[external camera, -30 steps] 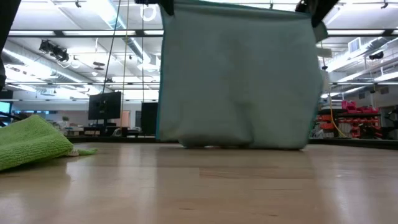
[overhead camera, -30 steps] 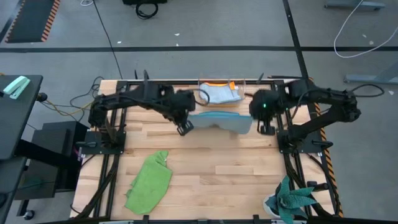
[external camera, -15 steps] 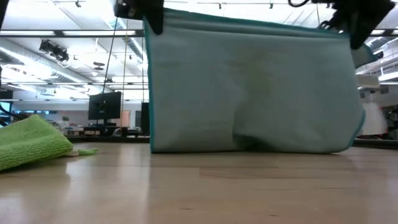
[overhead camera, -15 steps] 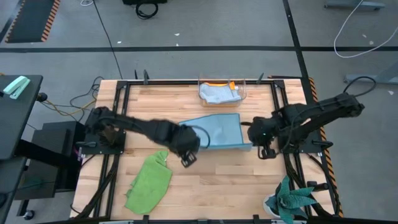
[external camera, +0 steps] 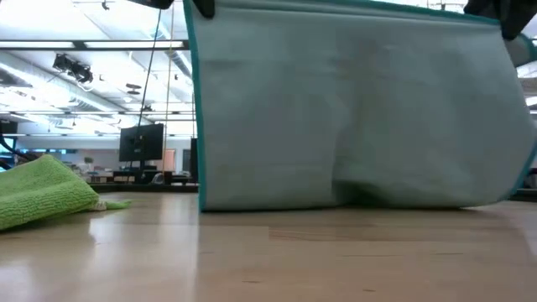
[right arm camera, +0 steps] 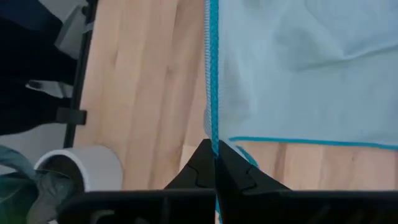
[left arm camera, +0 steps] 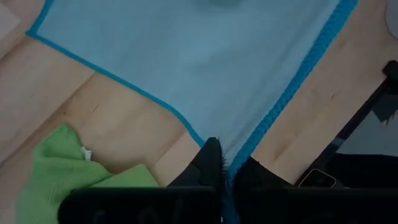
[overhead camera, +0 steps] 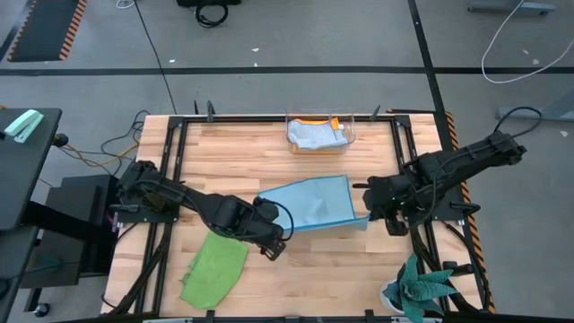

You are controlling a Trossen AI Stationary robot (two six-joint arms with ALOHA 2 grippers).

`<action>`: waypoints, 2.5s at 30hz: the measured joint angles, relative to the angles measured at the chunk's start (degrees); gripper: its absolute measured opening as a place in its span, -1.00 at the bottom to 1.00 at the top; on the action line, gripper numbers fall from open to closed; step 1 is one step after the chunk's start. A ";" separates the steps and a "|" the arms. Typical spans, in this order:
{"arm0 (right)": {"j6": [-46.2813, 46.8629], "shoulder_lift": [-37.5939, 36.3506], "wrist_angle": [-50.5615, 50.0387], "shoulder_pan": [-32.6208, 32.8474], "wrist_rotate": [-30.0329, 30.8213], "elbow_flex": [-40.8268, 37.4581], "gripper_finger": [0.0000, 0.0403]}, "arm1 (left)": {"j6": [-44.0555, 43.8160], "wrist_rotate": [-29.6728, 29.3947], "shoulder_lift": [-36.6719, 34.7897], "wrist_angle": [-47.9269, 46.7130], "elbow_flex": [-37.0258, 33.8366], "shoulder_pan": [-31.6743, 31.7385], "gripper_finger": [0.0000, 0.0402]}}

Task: Fold microfiber towels
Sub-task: Fold the blue microfiber cloth

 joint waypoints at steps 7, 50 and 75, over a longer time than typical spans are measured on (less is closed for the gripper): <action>-2.69 4.58 -0.91 -1.49 1.25 -0.02 -1.00 | 2.22 0.40 0.52 -1.11 -1.42 2.72 -0.99; -22.49 25.93 3.96 -41.95 5.02 -0.28 -0.87 | 21.06 -0.63 8.50 -1.73 -9.36 26.95 -0.90; -17.64 11.10 0.73 -36.16 -4.95 -1.58 -0.47 | 15.59 11.56 4.58 6.03 -9.06 19.58 -0.32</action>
